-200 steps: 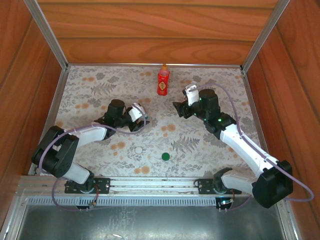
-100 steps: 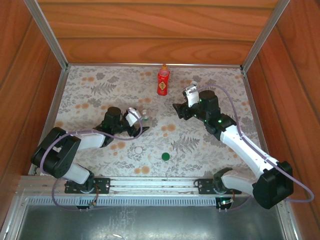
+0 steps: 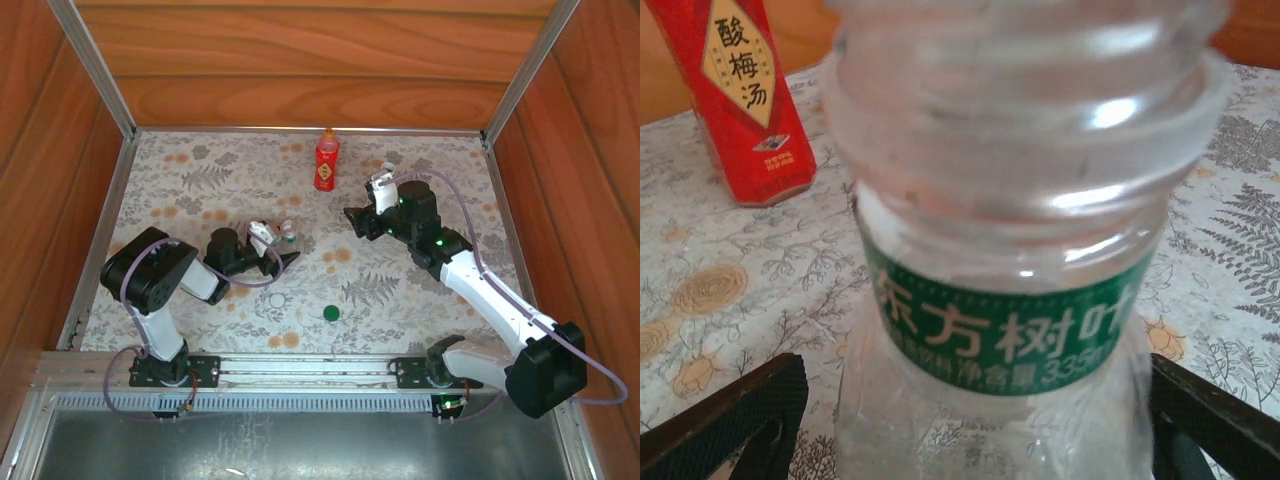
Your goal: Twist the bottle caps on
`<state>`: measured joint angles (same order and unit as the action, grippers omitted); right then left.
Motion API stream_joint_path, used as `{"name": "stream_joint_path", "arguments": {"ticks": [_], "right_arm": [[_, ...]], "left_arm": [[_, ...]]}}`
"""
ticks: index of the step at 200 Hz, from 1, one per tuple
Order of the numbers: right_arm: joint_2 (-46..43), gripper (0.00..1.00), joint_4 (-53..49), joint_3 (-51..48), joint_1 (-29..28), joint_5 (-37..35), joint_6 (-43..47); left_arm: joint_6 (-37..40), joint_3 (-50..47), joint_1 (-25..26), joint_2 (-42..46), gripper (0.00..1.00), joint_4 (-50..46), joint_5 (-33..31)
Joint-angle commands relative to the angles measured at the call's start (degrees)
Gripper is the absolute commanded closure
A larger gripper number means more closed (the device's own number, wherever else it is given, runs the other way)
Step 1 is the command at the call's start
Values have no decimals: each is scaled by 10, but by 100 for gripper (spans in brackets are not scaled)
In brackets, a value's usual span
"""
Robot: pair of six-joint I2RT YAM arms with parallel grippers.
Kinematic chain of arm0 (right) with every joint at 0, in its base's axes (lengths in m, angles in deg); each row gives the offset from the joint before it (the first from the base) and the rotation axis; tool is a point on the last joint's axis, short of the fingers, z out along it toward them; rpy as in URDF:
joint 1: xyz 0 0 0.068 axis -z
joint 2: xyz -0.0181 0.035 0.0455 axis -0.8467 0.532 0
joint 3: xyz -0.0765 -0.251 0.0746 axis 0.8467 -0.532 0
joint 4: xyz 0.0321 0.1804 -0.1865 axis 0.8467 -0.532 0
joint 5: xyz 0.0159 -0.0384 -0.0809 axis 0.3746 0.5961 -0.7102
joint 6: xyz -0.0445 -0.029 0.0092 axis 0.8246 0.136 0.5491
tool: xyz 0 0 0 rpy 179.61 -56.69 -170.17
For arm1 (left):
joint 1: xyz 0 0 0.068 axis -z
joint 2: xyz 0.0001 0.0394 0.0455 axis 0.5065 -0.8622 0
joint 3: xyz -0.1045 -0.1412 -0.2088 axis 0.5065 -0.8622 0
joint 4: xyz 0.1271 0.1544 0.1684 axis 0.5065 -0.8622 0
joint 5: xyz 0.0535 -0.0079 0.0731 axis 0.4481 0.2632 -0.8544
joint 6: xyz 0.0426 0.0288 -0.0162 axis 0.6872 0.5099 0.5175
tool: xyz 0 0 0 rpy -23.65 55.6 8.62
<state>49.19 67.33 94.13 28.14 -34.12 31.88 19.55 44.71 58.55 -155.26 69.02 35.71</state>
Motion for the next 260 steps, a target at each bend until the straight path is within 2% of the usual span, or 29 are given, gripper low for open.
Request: {"name": "stream_joint_path", "arguments": {"ticks": [1, 30, 64, 110, 140, 172, 190, 208, 260], "right_arm": [[-2, 24, 1, -7, -6, 5, -8], [4, 24, 2, -6, -6, 5, -8], [12, 24, 4, 0, -7, 9, -10], [13, 24, -3, -6, -10, 19, -12], [3, 24, 2, -26, -26, 49, -10], [7, 24, 22, -66, -94, 88, 31], [34, 23, 28, -83, -146, 104, 66], [69, 23, 76, -110, -194, 133, 100], [199, 23, 171, -119, -281, 104, 163]], "left_arm": [[-16, -4, -5, -16, 14, 90, 30], [-6, -9, -7, -19, 18, 90, 40], [-7, -3, -8, -25, 29, 90, 60], [-7, -4, -10, -29, 38, 90, 67], [-15, -11, -16, -17, 42, 90, 62], [-24, -12, -28, -15, 43, 89, 53], [-27, -16, -33, -10, 43, 89, 40], [-25, -19, -35, -10, 43, 88, 27], [-23, -23, -43, -14, 43, 86, 7]]}}
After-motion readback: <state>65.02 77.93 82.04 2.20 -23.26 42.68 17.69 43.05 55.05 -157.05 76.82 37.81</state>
